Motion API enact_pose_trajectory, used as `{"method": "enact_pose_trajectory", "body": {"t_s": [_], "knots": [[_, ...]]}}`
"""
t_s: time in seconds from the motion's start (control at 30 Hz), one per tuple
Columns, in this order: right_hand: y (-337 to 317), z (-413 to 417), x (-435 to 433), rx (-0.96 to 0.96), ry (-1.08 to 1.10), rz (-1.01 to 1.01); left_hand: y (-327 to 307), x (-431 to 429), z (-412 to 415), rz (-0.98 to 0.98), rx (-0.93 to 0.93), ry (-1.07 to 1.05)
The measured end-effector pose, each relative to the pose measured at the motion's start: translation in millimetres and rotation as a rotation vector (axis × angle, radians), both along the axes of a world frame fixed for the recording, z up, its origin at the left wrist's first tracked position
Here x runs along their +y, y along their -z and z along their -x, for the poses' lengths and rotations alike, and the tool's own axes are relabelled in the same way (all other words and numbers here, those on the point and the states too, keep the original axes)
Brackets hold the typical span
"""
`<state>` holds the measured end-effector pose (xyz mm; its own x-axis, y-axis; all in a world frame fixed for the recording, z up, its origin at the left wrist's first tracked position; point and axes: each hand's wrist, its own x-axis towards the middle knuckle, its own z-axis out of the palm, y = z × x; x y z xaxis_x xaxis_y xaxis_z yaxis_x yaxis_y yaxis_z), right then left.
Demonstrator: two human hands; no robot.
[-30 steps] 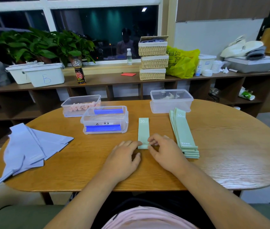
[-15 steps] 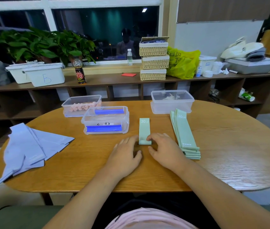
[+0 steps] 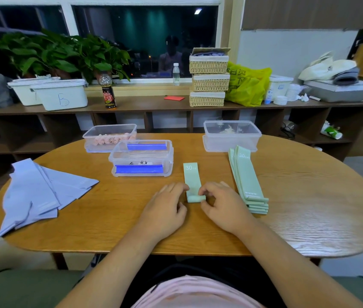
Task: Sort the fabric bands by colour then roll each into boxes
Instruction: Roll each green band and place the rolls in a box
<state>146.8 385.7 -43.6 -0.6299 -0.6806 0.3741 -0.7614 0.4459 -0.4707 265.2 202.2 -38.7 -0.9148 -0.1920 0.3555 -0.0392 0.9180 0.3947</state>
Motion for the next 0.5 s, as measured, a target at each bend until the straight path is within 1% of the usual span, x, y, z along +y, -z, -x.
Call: {"method": "enact_pose_trajectory", "body": {"t_s": [0.17, 0.3, 0.43, 0.5], "knots": [[-1.7, 1.2, -1.4, 0.029, 0.011, -0.022, -0.8, 1.1, -1.3, 0.060, -0.019, 0.066], [-1.8, 1.5, -1.7, 0.036, 0.038, -0.049, 0.3, 1.2, 1.8, 0.076, -0.027, 0.046], [-3.2, 0.3, -1.7, 0.051, 0.039, -0.014, 0.4, 0.6, 4.3, 0.080, -0.054, 0.025], [-2.9, 0.1, -2.0, 0.065, 0.027, -0.031, 0.1, 0.2, 5.6, 0.081, -0.075, 0.015]]}}
